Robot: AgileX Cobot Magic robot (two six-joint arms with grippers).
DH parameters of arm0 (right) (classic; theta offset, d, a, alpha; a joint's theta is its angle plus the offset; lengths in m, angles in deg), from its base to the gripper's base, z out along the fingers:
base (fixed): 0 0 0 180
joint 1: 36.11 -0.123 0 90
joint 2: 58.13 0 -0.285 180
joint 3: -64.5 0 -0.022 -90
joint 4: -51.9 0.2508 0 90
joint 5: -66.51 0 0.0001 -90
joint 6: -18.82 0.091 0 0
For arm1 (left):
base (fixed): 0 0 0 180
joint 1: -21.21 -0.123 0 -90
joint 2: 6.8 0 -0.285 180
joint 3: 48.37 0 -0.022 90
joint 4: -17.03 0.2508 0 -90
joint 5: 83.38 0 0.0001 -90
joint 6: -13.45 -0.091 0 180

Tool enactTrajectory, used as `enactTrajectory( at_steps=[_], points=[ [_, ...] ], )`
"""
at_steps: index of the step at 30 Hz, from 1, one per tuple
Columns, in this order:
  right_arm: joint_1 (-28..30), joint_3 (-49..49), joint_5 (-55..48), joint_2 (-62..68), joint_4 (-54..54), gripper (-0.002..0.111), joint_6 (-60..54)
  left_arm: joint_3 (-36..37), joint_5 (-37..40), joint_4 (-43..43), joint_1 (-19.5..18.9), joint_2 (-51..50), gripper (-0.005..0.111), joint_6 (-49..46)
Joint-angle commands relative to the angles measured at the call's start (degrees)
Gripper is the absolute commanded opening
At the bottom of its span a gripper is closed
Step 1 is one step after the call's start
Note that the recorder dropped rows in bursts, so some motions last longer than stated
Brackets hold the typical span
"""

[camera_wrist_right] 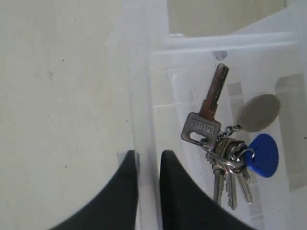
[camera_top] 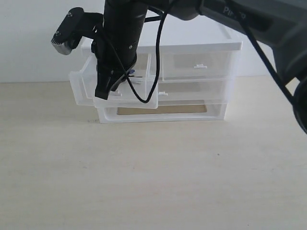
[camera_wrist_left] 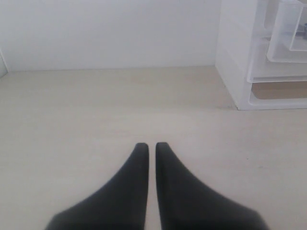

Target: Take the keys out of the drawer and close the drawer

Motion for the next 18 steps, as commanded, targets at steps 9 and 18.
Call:
enactTrajectory(
  at_steps=[9,18],
  points=[
    [0.0,-1.0,-0.9,-3.6,7.5,0.000,2.1,0.2,-0.2,0.1,-0.1,0.2,0.004,0.1],
    [0.0,-7.2,-0.9,-3.6,2.0,0.000,-0.7,0.2,-0.2,0.1,-0.1,0.2,0.004,0.1]
  ],
)
